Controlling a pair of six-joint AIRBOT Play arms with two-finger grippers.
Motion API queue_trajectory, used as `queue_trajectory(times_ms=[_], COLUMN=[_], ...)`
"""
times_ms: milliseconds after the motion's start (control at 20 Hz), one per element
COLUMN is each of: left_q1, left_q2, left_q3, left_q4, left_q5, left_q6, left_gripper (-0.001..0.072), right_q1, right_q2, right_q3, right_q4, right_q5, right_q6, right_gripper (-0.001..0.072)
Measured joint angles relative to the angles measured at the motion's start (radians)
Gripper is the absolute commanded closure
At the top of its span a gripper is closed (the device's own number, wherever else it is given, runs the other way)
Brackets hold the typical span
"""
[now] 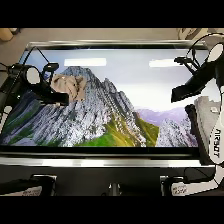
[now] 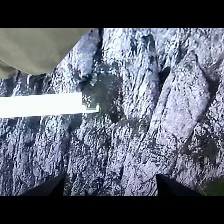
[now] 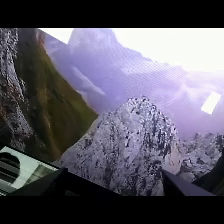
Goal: Fold the shirts.
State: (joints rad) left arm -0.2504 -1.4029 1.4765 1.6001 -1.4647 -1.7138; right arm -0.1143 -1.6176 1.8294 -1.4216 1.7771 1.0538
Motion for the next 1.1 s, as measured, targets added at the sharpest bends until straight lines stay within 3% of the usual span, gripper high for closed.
queue_trajectory(times_ms=[850, 1100], left_q1=[0.0, 0.0], left_q2=[0.0, -0.002], left_q3=[0.0, -0.001], left_q4=[0.0, 0.0], left_q5=[0.001, 0.061], left_q6=[0.0, 0.0], left_gripper=[0.003, 0.0031], right_q1=[0.0, 0.0], right_q2=[0.0, 0.0], right_q3=[0.0, 0.0], right_q4=[0.0, 0.0], right_q5=[0.0, -0.084], right_q6=[0.0, 0.0], right_gripper=[0.0086, 0.0086])
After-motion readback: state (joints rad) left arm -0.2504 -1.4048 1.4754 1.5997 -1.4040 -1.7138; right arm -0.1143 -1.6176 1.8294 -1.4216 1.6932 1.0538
